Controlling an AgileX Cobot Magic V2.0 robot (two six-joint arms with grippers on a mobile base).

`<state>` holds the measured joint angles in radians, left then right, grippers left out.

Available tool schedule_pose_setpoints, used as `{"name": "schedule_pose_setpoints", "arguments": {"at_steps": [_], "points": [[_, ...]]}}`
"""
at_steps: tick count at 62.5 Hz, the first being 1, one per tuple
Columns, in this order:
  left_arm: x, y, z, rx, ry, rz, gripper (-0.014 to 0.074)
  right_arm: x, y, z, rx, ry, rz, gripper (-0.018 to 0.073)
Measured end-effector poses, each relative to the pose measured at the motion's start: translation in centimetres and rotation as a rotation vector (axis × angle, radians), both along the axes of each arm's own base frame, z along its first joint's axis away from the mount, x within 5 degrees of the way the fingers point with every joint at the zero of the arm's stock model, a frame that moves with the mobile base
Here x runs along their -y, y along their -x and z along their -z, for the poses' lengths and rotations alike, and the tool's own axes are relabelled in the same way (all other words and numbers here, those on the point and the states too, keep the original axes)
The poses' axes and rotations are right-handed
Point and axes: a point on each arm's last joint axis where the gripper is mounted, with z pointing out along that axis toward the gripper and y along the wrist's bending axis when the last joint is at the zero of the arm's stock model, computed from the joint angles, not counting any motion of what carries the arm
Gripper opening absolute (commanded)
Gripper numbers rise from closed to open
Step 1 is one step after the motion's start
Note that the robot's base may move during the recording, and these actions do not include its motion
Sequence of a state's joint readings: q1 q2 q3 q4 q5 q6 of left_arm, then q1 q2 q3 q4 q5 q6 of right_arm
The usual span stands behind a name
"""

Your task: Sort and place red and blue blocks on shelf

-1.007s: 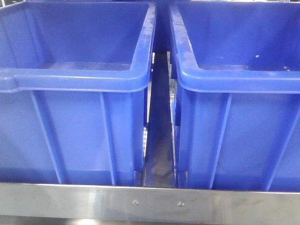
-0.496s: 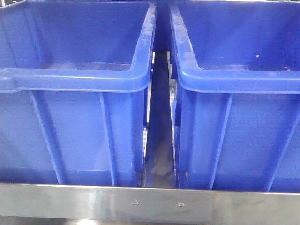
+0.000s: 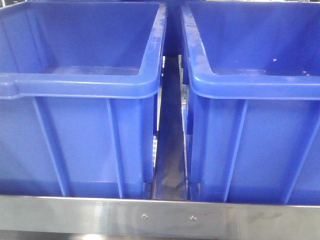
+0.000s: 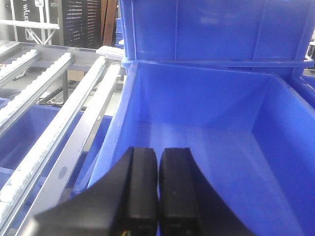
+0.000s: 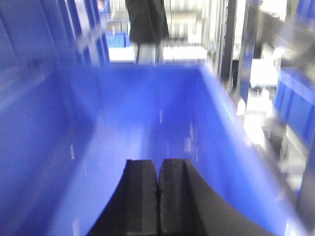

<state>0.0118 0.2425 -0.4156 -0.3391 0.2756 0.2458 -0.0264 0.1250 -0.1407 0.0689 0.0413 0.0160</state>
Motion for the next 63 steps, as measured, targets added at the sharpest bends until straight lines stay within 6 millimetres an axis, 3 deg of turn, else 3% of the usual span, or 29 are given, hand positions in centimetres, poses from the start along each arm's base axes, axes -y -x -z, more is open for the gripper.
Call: {"name": "schedule_pose_setpoints", "arguments": {"at_steps": [8,17,63], "points": [[0.0,0.0,0.0,0.0,0.0,0.0,0.0126,0.0,0.2,2.9,-0.034,-0.001,0.0,0.0044],[0.0,0.0,0.0,0.0,0.0,0.0,0.0126,0.0,0.5,4.5,-0.016,-0.001,0.001,0.0044],[0.0,-0.1,0.3,-0.01,0.002,0.0,0.0126,-0.2,0.6,4.3,0.029,0.006,-0.034,0.0044]]}}
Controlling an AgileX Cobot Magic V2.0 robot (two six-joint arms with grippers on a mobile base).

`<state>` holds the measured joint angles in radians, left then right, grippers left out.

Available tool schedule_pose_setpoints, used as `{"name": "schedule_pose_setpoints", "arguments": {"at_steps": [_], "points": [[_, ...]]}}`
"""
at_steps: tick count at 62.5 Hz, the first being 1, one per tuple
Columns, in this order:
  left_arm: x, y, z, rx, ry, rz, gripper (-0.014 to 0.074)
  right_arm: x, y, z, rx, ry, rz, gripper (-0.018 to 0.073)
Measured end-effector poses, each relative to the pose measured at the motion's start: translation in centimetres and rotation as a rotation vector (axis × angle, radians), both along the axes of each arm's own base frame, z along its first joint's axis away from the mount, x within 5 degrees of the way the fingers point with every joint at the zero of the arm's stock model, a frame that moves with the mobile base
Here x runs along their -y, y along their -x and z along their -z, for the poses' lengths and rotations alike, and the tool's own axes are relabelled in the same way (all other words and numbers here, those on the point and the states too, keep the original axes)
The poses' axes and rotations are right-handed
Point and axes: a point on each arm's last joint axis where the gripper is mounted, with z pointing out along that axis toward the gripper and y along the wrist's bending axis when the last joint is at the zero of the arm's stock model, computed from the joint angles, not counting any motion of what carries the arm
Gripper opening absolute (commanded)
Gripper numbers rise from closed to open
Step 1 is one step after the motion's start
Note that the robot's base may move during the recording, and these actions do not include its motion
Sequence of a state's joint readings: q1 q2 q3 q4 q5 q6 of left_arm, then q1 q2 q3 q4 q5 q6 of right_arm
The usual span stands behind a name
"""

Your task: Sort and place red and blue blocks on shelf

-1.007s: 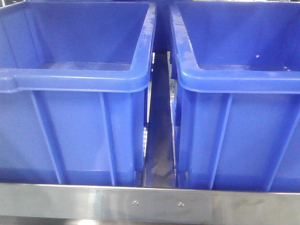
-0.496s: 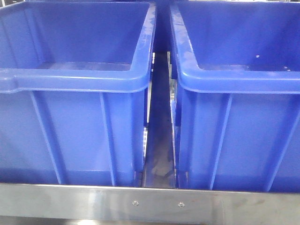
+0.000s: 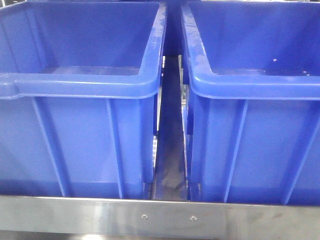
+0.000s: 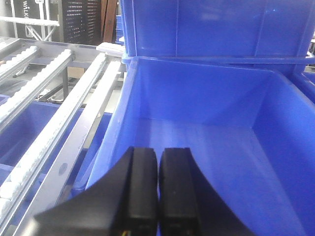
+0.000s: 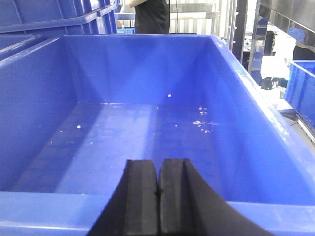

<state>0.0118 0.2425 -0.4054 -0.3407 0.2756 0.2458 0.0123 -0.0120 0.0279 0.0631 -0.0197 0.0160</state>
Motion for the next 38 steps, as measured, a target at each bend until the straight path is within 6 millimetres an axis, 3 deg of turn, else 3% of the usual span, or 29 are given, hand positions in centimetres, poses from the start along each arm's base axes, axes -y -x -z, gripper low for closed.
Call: {"name": "schedule_pose_setpoints", "arguments": {"at_steps": [38], "points": [[0.0,0.0,0.0,0.0,0.0,0.0,0.0126,0.0,-0.01,0.04,0.001,0.0,0.0,0.0044]]}}
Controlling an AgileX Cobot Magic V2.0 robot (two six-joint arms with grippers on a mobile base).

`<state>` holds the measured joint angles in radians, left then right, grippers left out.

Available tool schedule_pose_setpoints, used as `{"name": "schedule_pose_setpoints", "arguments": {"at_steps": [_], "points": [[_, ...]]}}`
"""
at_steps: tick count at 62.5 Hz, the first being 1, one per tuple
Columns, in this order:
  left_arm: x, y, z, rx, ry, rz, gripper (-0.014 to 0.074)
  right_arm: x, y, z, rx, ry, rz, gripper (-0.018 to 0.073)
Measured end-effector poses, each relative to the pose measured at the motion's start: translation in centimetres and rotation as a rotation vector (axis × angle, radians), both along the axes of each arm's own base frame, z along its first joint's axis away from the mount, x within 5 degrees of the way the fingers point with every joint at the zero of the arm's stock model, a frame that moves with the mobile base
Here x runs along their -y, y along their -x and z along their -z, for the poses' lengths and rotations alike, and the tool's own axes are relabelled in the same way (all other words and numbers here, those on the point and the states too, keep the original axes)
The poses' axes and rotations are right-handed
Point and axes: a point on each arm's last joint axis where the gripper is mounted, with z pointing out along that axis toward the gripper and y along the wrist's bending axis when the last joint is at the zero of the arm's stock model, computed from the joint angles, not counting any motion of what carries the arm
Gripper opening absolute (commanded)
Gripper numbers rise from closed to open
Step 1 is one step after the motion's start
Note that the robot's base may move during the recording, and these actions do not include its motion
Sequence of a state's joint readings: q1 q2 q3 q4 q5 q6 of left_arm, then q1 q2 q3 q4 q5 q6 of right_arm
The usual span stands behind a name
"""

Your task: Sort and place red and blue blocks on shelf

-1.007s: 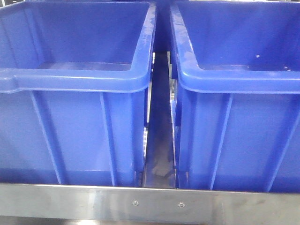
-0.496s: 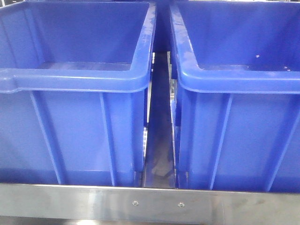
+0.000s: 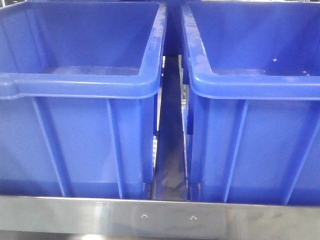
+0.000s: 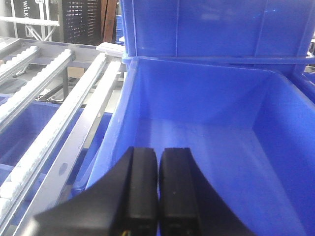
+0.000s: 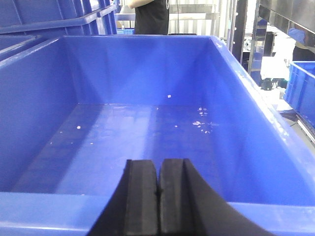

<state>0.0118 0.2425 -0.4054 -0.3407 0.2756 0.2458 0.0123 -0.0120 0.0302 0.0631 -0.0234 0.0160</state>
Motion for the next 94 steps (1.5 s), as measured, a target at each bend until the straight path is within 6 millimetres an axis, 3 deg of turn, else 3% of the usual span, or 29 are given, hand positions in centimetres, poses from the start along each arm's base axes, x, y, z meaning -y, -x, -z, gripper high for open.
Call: {"name": "schedule_pose_setpoints", "arguments": {"at_steps": [8,17,31,46,56,63,94], "points": [[0.0,-0.1,0.3,-0.001,0.001,-0.003,0.0126,0.0,0.0,0.0,0.0,0.0,0.0,0.0044],[-0.4,-0.4,2.4,0.038,0.008,-0.042,0.0127,0.0,0.0,0.0,0.0,0.0,0.0,0.0044],[-0.6,1.5,5.0,0.16,-0.031,-0.063,0.0127,0.0,0.0,0.0,0.0,0.0,0.0,0.0044],[-0.2,1.3,7.7,0.064,-0.009,0.006,0.0127,0.0,0.0,0.0,0.003,0.0,0.0,0.0044],[0.0,1.1,8.4,0.067,-0.035,0.049,0.0127,0.0,0.0,0.0,0.003,0.0,0.0,0.0044],[-0.1,0.7,10.1,0.096,-0.032,0.031,0.0127,0.0,0.0,0.0,0.003,0.0,0.0,0.0044],[-0.1,0.8,9.7,0.135,-0.021,0.047,0.0127,0.0,0.0,0.0,0.003,0.0,0.0,0.0044]]}}
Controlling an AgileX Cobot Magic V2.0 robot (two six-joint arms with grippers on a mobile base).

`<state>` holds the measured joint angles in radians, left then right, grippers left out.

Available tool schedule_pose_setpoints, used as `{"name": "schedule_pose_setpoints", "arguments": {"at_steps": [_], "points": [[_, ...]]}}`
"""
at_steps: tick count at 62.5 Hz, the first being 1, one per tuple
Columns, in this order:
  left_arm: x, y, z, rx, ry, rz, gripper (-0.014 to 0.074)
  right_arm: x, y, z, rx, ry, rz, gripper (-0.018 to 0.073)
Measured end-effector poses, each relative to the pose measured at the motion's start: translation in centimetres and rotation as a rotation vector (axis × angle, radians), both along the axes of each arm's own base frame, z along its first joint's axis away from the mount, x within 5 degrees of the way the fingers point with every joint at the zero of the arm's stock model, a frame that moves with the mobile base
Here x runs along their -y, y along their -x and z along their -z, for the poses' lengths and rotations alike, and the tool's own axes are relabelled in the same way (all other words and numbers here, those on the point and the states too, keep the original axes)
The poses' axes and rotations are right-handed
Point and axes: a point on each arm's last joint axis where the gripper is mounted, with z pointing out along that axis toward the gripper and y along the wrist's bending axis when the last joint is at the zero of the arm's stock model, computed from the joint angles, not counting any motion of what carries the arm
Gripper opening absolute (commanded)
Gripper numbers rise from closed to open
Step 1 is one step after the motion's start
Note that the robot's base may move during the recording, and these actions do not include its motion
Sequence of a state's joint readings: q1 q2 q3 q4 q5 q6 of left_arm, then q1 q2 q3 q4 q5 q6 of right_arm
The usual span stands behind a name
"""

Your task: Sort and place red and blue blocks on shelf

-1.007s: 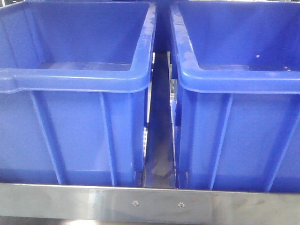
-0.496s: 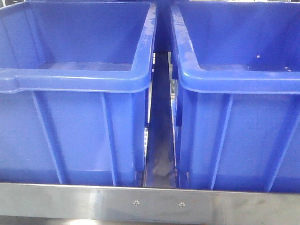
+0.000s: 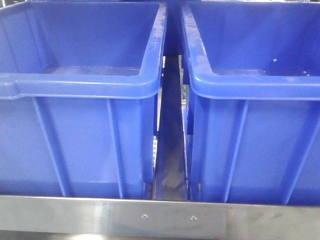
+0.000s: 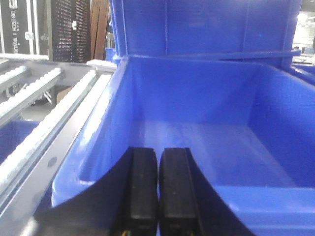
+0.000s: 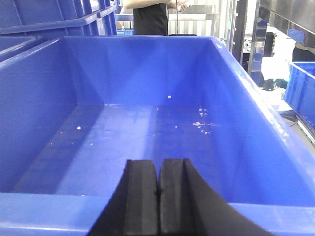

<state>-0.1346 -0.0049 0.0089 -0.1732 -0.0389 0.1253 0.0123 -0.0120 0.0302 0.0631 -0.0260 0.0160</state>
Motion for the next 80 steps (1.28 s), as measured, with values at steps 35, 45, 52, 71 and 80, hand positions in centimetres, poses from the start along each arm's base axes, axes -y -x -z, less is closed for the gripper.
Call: {"name": "schedule_pose_setpoints", "arguments": {"at_steps": [35,45,52,71,80], "points": [[0.08,-0.03,0.43,-0.048,-0.002,0.009,0.0127,0.0,0.0,0.0,0.0,0.0,0.0,0.0044],[0.08,-0.03,0.44,-0.049,0.0,0.009,0.0127,0.0,0.0,0.0,0.0,0.0,0.0,0.0044],[0.08,-0.03,0.45,-0.05,0.0,0.009,0.0127,0.0,0.0,0.0,0.0,0.0,0.0,0.0044],[0.08,-0.03,0.45,-0.05,-0.002,0.009,0.0126,0.0,0.0,0.0,0.0,0.0,0.0,0.0044],[0.09,-0.03,0.46,-0.051,-0.002,0.009,0.0126,0.0,0.0,0.0,0.0,0.0,0.0,0.0044]]}}
